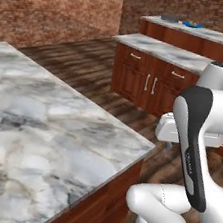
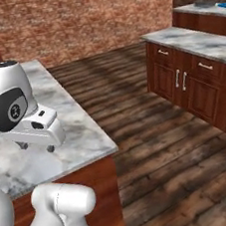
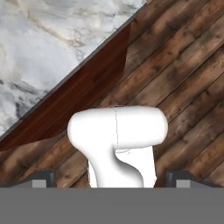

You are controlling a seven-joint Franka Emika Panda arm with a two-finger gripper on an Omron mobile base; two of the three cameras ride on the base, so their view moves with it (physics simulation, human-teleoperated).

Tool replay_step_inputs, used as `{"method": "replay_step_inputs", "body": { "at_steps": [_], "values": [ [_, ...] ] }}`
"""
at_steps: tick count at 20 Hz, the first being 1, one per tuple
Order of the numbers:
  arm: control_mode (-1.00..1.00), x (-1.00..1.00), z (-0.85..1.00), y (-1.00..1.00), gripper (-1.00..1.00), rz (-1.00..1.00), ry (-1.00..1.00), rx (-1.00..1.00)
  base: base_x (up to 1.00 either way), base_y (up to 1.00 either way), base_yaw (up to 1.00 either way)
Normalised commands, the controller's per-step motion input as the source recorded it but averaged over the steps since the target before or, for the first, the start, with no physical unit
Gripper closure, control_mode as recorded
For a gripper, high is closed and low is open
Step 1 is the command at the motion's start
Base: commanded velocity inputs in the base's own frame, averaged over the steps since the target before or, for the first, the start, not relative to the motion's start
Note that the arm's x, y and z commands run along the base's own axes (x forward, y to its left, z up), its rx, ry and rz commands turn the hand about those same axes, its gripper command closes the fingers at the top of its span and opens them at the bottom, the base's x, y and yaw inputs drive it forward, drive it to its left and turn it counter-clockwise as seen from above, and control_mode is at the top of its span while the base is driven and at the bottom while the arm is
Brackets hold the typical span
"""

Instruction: Place two dumplings into each of the tupperware containers and then place the containers in the fridge.

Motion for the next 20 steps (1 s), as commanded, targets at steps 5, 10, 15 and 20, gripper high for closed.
{"method": "replay_step_inputs", "body": {
  "at_steps": [5,10,15,20],
  "values": [
    [1.00,0.00,0.00,0.00,-1.00,0.00,0.00,0.00,0.78,-1.00,0.00],
    [1.00,0.00,0.00,0.00,-1.00,0.00,0.00,0.00,0.75,-1.00,0.00],
    [1.00,0.00,0.00,0.00,-1.00,0.00,0.00,0.00,0.84,-1.00,0.03],
    [1.00,0.00,0.00,0.00,-1.00,0.00,0.00,0.00,0.98,-1.00,0.10]
  ]
}}
